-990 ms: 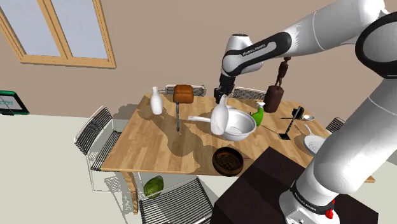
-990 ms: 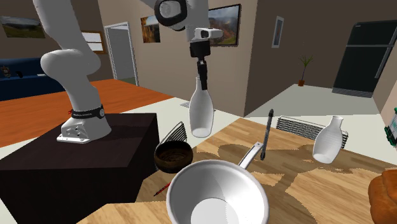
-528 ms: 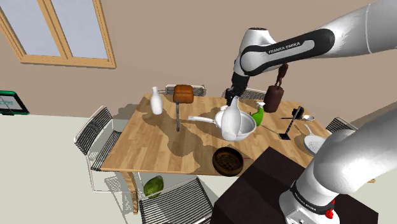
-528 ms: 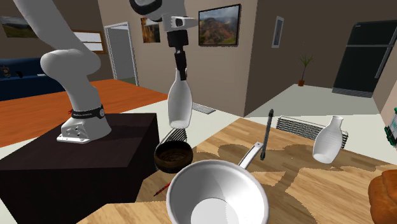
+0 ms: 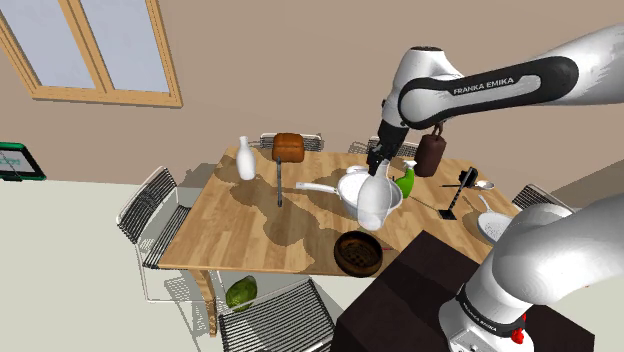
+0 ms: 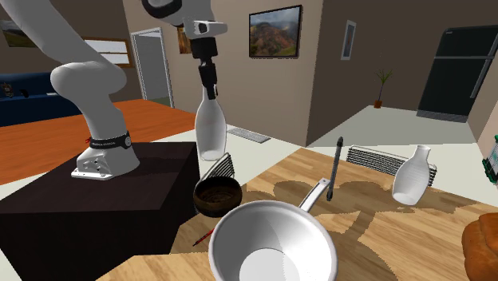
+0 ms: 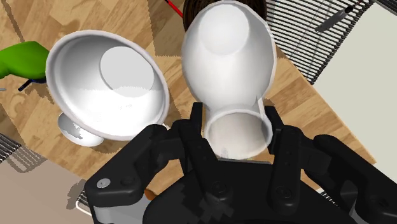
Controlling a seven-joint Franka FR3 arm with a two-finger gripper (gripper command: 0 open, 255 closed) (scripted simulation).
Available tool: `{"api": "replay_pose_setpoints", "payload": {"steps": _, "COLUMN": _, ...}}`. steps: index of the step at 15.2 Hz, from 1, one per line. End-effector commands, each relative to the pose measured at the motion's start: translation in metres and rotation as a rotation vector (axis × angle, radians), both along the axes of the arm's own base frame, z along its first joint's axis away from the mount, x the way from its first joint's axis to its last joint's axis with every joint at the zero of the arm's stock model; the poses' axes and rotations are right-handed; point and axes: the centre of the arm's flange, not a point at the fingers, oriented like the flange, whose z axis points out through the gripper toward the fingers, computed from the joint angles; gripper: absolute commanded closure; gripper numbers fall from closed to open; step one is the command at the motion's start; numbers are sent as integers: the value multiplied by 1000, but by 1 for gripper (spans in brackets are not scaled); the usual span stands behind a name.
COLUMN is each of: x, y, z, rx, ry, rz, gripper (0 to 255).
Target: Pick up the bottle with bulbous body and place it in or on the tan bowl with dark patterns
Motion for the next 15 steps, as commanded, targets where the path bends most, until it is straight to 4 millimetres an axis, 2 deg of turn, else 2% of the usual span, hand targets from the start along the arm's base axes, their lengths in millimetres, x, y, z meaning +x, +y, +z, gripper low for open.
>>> {"api": "replay_pose_setpoints", "payload": {"steps": 1, "x": -2, "y": 0, "z": -10, "rx": 0, "ry": -1, "rz": 0, "gripper": 255}}
{"api": "replay_pose_setpoints", "payload": {"steps": 15, "x": -2, "y": 0, "z": -84, "rx": 0, "ry": -1, "rz": 0, "gripper": 255}}
